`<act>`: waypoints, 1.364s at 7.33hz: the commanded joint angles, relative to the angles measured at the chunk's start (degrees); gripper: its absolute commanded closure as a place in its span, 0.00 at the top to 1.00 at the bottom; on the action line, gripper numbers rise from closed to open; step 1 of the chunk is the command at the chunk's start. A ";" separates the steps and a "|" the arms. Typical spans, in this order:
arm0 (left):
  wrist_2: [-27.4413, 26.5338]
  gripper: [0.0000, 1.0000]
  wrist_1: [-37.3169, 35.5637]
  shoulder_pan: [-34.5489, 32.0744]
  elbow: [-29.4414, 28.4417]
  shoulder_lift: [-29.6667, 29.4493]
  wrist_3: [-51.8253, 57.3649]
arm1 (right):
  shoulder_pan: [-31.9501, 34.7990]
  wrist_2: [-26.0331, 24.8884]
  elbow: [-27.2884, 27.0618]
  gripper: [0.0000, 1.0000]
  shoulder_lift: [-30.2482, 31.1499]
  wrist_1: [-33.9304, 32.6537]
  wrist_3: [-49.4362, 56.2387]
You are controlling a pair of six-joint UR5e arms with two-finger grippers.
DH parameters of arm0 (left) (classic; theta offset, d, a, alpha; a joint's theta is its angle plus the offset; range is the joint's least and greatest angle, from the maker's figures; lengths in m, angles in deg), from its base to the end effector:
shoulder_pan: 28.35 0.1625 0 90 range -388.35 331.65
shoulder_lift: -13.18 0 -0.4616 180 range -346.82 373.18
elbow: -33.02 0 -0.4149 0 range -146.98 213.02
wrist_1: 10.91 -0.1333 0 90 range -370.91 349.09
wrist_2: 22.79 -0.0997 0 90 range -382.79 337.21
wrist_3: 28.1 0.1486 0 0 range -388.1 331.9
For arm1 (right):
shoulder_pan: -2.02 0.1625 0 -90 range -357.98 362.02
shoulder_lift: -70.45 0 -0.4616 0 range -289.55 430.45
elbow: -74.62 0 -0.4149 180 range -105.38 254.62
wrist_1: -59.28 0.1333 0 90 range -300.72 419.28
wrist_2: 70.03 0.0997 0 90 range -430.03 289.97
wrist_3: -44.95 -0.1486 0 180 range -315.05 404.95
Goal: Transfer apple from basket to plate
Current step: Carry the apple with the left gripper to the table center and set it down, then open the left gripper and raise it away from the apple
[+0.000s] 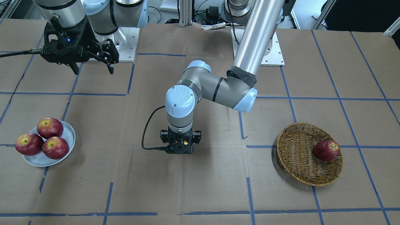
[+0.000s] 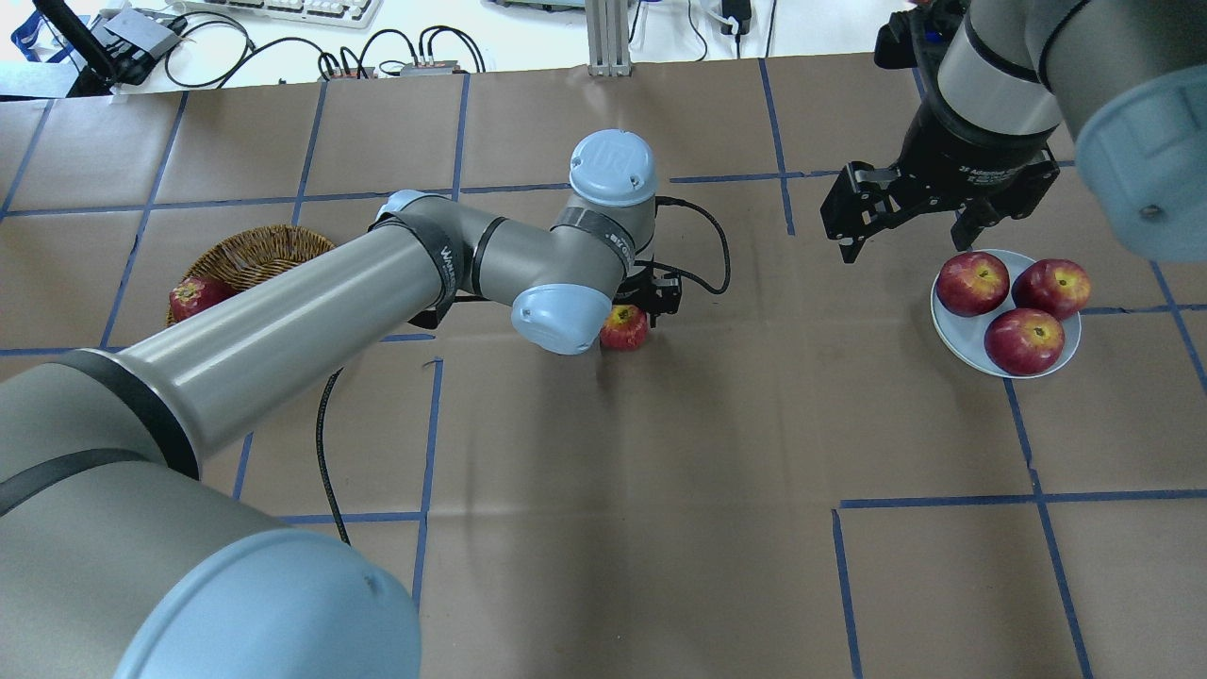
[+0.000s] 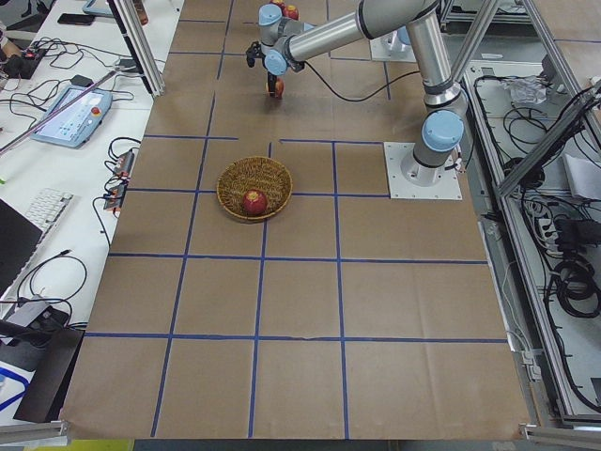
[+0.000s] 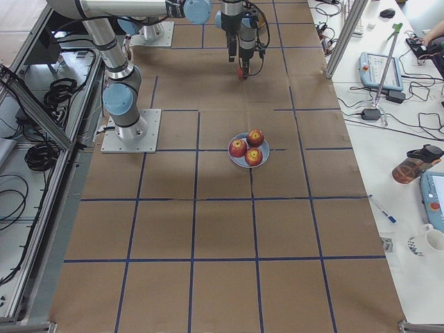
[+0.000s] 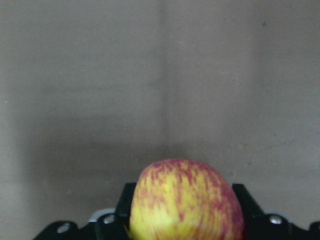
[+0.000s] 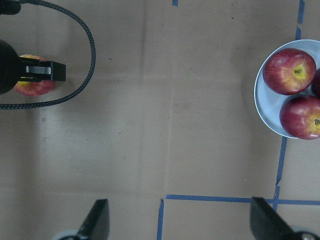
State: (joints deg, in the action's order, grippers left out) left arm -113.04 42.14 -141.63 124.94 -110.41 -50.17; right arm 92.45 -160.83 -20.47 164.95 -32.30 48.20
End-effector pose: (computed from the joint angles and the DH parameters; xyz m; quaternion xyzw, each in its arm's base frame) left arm -0.3971 -0.5874 0.1600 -0.0105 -0.9999 0.0124 0.0028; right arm 0.1348 -0.4799 0.4716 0.0320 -0.9994 0.0085 0.0072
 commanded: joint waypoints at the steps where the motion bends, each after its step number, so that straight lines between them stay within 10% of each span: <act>1: -0.19 0.99 2.74 0.43 -0.85 6.31 0.80 | 0.00 0.00 0.00 1.00 -0.01 0.00 0.00; 5: -0.46 0.99 34.78 11.73 -7.09 25.82 17.27 | 0.26 0.00 0.17 1.00 -0.02 -0.52 -0.70; 10: -0.55 0.99 38.89 21.17 -5.26 33.33 29.64 | 10.51 5.81 0.70 1.00 -6.50 -6.65 -20.61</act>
State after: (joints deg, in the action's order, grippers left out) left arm -113.59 80.88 -121.17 119.38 -77.74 -20.86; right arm 98.77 -155.18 -19.89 160.86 -35.81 32.94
